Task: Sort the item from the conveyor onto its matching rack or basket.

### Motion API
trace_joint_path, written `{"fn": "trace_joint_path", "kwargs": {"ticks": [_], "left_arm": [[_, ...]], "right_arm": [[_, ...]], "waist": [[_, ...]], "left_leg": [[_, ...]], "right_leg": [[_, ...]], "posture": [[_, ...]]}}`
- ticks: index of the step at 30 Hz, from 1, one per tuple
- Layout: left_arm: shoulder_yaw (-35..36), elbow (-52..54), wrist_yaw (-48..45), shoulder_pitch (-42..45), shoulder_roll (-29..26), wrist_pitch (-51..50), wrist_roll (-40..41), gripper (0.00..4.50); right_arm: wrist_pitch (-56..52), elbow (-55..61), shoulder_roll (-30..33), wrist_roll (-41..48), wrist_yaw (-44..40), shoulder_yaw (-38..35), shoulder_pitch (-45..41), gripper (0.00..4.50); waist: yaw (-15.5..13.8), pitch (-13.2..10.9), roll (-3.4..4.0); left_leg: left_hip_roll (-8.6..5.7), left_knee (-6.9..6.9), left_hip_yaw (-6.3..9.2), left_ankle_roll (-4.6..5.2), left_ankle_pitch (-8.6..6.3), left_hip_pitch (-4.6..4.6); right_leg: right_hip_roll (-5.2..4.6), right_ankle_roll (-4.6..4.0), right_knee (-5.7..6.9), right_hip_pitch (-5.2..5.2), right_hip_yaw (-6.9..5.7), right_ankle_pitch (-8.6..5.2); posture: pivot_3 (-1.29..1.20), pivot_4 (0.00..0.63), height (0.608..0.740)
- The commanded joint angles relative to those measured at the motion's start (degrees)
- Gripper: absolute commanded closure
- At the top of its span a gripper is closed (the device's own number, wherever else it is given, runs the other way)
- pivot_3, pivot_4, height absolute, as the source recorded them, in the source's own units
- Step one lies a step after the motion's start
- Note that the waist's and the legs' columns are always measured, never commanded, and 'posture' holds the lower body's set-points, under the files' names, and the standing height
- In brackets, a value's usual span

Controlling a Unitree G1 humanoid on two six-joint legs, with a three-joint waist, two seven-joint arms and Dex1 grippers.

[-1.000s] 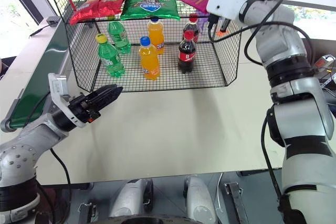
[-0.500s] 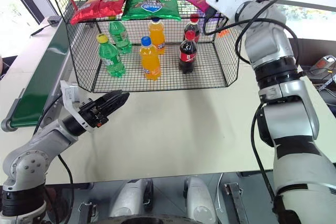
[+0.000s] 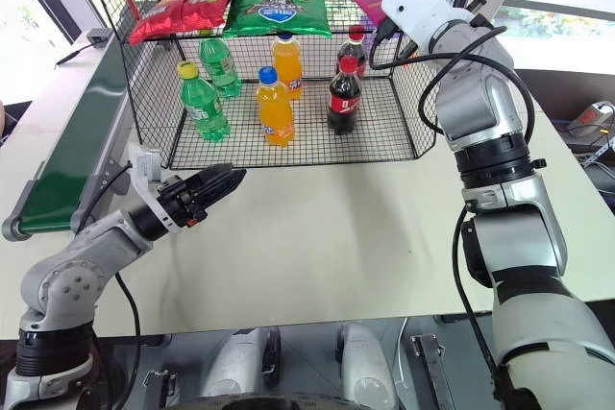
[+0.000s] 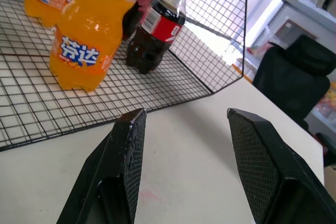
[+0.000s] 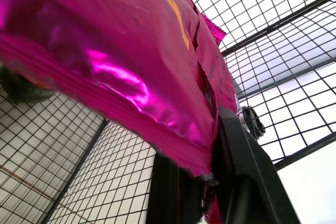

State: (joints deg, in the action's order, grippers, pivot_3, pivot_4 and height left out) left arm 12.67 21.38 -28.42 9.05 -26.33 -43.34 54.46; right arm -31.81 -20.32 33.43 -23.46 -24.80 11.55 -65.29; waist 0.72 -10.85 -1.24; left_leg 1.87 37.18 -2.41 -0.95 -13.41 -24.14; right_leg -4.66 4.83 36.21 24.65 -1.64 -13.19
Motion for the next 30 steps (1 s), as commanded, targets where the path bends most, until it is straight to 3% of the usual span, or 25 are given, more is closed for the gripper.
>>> {"fn": "trace_joint_path", "kwargs": {"ticks": [1,5,25,30], "left_arm": [[0.35,0.9,-0.88,0.0,-0.09,1.28,-0.39,1.92],[0.46,0.74,-0.92,-0.05,0.03,1.17,-0.38,1.92],[-0.07,-1.6,-2.05,1.12,0.6,1.19,-2.08,1.92],[-0.61,-2.14,-2.58,1.59,0.76,1.39,-2.86,1.92]], "right_arm": [[0.78,3.12,0.6,0.68,-0.79,-1.34,-0.67,2.05],[2.19,5.13,1.33,1.15,-3.16,-1.17,-0.25,0.1],[11.51,17.79,7.13,9.75,-15.84,-5.41,5.6,0.04],[19.84,17.2,9.86,10.71,-16.16,-6.02,8.21,0.04]], "waist": [[0.05,0.0,0.0],[0.26,0.0,0.0],[-0.07,0.0,0.0],[-0.06,0.0,0.0]], "left_leg": [[0.0,0.0,0.0,0.0,0.0,0.0],[0.01,-0.02,0.0,0.0,0.0,0.03],[0.01,-0.02,-0.01,0.0,0.0,0.03],[0.01,-0.03,-0.01,0.0,0.0,0.02]], "right_leg": [[0.01,0.0,0.0,0.0,0.0,0.0],[0.01,0.0,0.0,0.0,0.0,0.0],[0.01,0.0,-0.02,-0.01,-0.01,0.0],[0.01,0.0,-0.03,0.0,-0.01,-0.01]], "posture": [[0.0,0.15,0.74],[0.0,0.15,0.74],[0.0,0.15,0.74],[0.0,0.15,0.74]]}}
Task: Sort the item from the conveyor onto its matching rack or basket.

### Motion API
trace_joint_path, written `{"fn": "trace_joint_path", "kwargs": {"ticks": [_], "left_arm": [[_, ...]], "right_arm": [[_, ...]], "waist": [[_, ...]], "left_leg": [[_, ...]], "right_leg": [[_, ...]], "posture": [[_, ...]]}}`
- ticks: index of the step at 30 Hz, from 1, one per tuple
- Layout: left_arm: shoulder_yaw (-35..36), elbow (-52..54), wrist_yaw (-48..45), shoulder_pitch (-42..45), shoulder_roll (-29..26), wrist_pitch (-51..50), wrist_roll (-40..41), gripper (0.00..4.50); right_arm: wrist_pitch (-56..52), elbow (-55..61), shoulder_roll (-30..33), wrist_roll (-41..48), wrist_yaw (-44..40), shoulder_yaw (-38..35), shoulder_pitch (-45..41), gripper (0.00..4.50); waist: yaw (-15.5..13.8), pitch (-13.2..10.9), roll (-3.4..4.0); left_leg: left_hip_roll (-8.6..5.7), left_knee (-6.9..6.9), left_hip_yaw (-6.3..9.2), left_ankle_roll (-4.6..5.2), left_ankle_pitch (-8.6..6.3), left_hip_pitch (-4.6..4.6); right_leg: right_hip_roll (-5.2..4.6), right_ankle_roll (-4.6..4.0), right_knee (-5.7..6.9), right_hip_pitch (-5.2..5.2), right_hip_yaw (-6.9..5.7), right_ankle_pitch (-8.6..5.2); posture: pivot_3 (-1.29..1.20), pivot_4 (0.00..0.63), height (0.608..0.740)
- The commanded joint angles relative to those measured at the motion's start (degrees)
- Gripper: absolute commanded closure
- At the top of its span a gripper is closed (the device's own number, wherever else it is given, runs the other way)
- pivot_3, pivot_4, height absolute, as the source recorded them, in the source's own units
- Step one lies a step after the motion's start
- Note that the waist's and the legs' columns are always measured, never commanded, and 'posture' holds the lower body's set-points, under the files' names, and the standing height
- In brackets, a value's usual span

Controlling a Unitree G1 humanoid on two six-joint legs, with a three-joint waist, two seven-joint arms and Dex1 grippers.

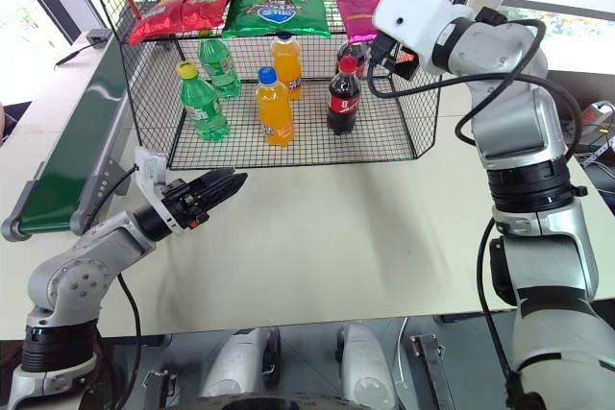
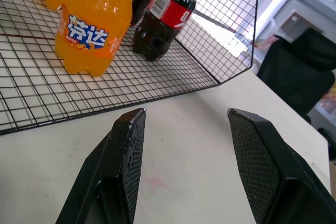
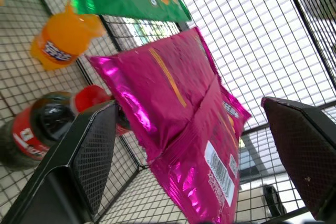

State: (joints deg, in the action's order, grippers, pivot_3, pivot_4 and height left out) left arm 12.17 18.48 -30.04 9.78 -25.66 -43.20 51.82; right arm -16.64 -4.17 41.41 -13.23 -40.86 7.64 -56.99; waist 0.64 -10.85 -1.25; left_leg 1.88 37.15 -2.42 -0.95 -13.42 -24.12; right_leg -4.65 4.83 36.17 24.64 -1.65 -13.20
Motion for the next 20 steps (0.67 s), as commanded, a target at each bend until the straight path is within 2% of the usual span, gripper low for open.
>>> {"fn": "trace_joint_path", "kwargs": {"ticks": [1,6,10,13,14,15,17,20], "left_arm": [[-0.24,0.74,-1.03,0.96,0.03,1.26,-0.48,1.92],[1.34,0.23,-0.22,1.41,0.27,1.93,-0.77,1.92],[1.61,-0.19,-0.55,2.05,0.17,2.14,-0.58,1.92],[3.24,1.92,0.95,1.46,0.18,3.99,-1.2,1.92],[3.87,2.68,1.53,1.17,-0.25,4.05,-1.28,1.92],[4.53,3.83,1.66,0.76,-1.27,3.45,-0.79,1.92],[5.77,5.88,1.79,0.2,-3.17,2.05,0.5,1.92],[7.23,7.97,2.32,-0.19,-6.32,1.08,0.62,1.92]], "right_arm": [[4.94,1.36,1.92,1.36,-0.41,-2.54,0.27,0.04],[6.57,4.15,5.03,5.33,-4.19,-5.42,3.49,0.04],[8.15,3.69,6.53,6.07,-4.09,-6.32,4.11,0.04],[-0.27,10.19,6.42,19.7,-10.59,-13.55,6.46,0.04],[-6.01,12.85,5.9,25.65,-11.57,-17.0,7.34,0.04],[-14.64,15.26,5.15,33.5,-11.69,-21.6,8.58,0.04],[-25.57,18.01,4.62,43.76,-11.94,-28.29,12.62,0.04],[-33.61,19.38,2.4,52.86,-10.27,-34.96,20.5,0.04]], "waist": [[0.04,0.0,0.0],[0.0,0.0,0.0],[-0.03,0.0,0.0],[-0.03,0.0,0.0],[-0.06,-0.01,-0.01],[-0.06,-0.01,-0.01],[-0.16,-0.01,-0.02],[-0.34,0.01,-0.04]], "left_leg": [[0.0,0.0,-0.01,0.0,0.0,0.0],[0.01,-0.01,0.01,0.0,0.0,0.0],[0.0,0.03,-0.01,0.0,0.0,-0.01],[0.01,0.03,0.0,0.0,0.0,-0.01],[0.01,0.0,0.01,0.0,0.0,-0.01],[0.02,-0.02,0.04,0.01,-0.01,-0.02],[0.07,-0.02,0.13,0.02,-0.01,-0.05],[0.07,0.0,0.27,0.02,-0.02,-0.02]], "right_leg": [[0.0,0.0,-0.01,0.0,0.0,0.0],[0.0,0.0,0.0,0.0,0.0,0.0],[-0.01,-0.02,-0.02,0.0,0.0,-0.01],[0.0,-0.01,-0.01,-0.01,0.0,-0.01],[0.0,0.01,-0.02,-0.01,0.0,0.0],[0.0,0.03,-0.03,-0.01,-0.01,0.01],[0.0,0.04,-0.03,-0.01,-0.06,0.02],[-0.03,-0.07,-0.08,-0.14,-0.18,-0.04]], "posture": [[0.0,0.15,0.74],[0.0,0.15,0.74],[0.0,0.15,0.74],[0.0,0.15,0.74],[0.0,0.15,0.74],[0.0,0.15,0.74],[0.0,0.15,0.74],[0.0,0.15,0.74]]}}
